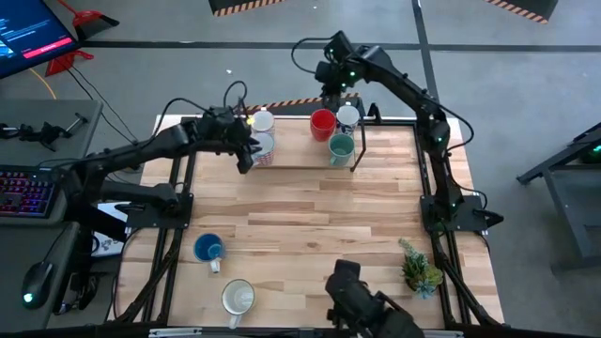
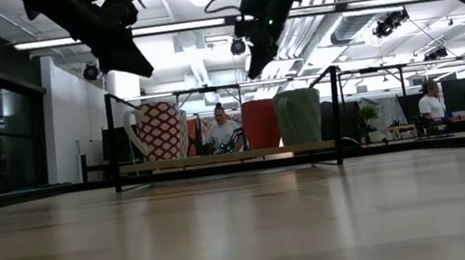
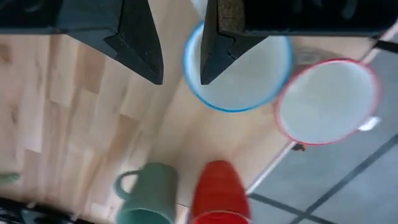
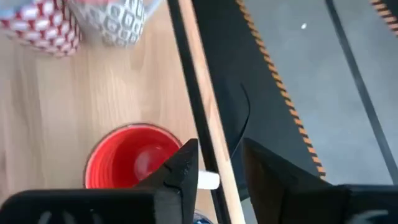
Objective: Place coffee mugs
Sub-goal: Put the red mug on the shelf
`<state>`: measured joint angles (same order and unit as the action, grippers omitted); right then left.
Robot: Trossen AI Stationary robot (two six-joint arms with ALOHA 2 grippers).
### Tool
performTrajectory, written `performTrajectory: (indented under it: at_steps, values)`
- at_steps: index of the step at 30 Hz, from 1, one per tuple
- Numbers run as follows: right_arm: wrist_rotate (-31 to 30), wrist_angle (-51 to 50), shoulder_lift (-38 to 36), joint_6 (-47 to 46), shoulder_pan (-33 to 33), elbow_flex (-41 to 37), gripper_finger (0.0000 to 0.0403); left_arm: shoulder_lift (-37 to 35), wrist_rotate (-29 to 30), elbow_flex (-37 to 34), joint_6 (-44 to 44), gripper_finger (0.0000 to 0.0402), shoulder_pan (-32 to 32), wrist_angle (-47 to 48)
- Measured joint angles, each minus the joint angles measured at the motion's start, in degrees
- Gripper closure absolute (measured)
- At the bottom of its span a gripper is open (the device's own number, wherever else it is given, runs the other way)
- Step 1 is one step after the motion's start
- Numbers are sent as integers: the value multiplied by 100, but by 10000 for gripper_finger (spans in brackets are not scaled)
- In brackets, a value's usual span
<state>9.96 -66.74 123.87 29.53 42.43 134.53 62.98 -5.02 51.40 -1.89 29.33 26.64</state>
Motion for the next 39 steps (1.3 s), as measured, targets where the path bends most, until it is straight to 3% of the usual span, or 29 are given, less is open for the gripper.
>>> performTrajectory:
  at_steps: [18, 39]
  values:
    - [13, -456, 290, 292, -95, -235, 285, 0, 135, -390, 276, 302, -969, -915]
    - [-6, -466, 440, 289, -133, -235, 285, 0, 144, -390, 277, 302, -999, -902]
